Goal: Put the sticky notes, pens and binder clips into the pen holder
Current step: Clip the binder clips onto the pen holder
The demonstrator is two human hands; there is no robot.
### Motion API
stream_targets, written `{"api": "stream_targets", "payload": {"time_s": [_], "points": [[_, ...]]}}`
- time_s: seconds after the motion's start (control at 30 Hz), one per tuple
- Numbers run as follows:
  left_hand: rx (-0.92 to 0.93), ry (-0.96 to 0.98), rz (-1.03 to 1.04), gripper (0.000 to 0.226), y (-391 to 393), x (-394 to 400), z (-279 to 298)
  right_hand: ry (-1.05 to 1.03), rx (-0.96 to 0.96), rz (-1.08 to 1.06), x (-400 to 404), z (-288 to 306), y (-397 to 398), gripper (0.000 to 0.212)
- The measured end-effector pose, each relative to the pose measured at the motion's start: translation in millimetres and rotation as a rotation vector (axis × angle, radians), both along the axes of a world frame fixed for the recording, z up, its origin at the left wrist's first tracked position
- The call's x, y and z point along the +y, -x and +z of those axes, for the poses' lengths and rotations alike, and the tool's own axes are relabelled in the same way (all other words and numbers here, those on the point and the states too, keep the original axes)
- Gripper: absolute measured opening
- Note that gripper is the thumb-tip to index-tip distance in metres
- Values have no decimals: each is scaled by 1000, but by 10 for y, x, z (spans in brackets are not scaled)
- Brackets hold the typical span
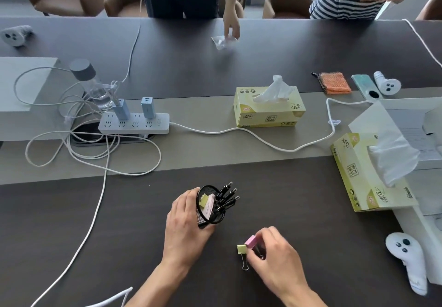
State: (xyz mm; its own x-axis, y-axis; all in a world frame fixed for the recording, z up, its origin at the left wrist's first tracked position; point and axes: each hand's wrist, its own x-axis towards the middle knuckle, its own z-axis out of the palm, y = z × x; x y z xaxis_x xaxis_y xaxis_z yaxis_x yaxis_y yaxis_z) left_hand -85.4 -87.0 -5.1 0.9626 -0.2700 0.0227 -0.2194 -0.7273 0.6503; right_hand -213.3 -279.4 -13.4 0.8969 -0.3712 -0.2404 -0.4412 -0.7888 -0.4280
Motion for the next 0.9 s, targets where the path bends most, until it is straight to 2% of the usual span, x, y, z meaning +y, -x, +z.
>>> {"api": "stream_targets", "payload": {"time_s": [0.2,0.3,0.5,0.67,0.8,0.9], "points": [[9,2,11,82,-13,6,32,171,110,86,487,-77,-33,33],[4,8,17,81,-12,24,48,193,83,104,506,-101,-79,34],[15,12,29,79,-8,48,58,-12,31,70,326,-175,-125,22],[23,10,29,80,-4,53,53,-274,46,-148,179,-200,-185,19],[28,13,29,81,-3,57,54,-306,8,-190,90,-240,-175,18],[28,16,35,81,-4,61,63,-300,-14,-152,118,-242,-134,25]]}}
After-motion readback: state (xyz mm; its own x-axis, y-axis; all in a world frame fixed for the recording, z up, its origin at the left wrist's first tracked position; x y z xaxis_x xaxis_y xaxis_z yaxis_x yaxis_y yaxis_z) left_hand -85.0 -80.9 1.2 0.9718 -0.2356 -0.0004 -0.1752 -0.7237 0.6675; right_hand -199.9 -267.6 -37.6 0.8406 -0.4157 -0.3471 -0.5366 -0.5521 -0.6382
